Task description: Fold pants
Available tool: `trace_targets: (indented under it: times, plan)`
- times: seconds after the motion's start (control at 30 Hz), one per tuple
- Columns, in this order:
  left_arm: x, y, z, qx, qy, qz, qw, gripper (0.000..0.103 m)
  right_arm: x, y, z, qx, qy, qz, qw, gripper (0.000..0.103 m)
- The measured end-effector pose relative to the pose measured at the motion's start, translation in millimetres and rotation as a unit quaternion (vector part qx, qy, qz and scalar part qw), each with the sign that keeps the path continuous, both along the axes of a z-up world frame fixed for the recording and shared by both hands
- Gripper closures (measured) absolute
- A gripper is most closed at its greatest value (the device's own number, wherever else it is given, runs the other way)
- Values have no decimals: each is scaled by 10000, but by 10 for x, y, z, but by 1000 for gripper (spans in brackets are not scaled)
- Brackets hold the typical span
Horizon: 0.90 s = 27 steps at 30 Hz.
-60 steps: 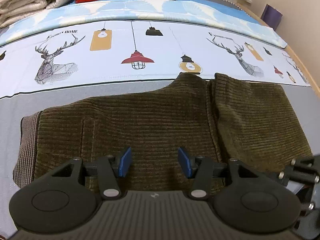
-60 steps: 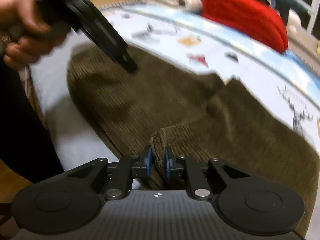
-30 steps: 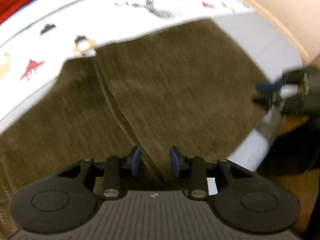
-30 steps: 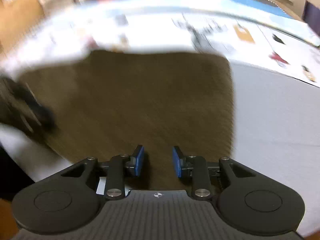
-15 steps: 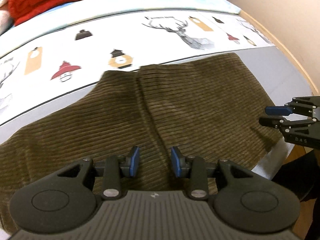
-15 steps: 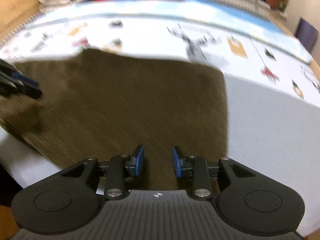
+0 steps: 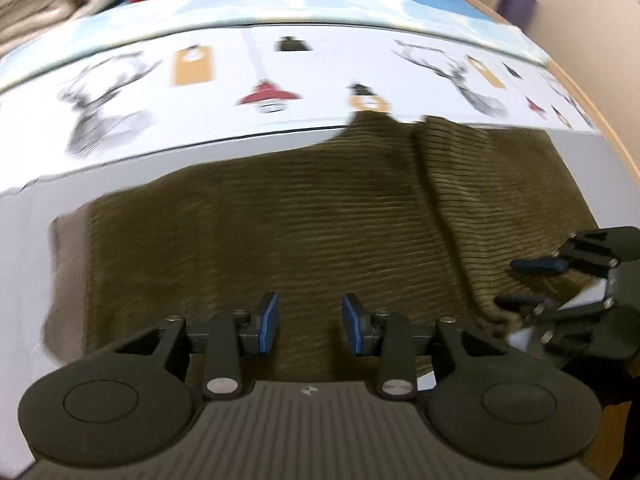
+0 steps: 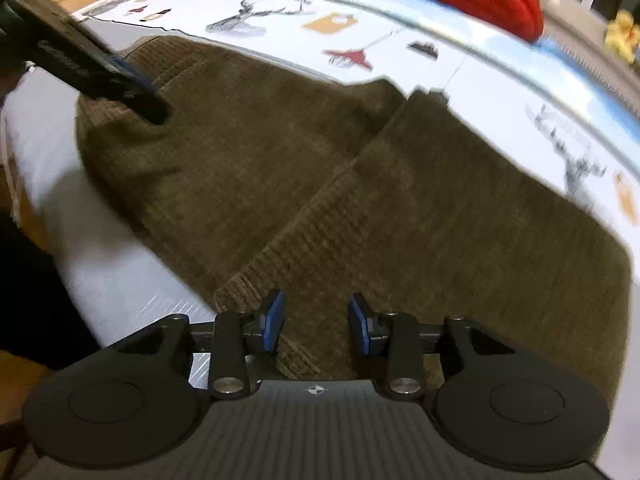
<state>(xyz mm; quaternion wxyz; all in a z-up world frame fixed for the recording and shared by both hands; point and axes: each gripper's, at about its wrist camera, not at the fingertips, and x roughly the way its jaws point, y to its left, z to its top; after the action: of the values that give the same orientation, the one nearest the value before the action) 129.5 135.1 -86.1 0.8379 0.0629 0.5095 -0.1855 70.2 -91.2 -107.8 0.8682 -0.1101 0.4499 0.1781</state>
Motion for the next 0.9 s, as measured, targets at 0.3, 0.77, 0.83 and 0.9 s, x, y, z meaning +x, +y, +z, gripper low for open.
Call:
trace_targets:
  times: [0.3, 0.77, 0.83, 0.9]
  plan:
    - [-9, 1097, -3, -624, 276, 1459, 9869, 55, 157, -35, 48, 293, -41, -401, 9988, 65]
    - [80, 1798, -147, -1210, 837, 3271, 9335, 30, 132, -156, 57, 469, 150, -418, 9979, 53]
    - [105, 1814, -260, -1298, 1139, 3378, 9252, 30, 134, -121, -30, 330, 338, -334, 9983, 53]
    - [125, 1805, -361, -1480, 1388, 3370, 9194, 30, 109, -75, -50, 201, 259, -251, 9991, 53]
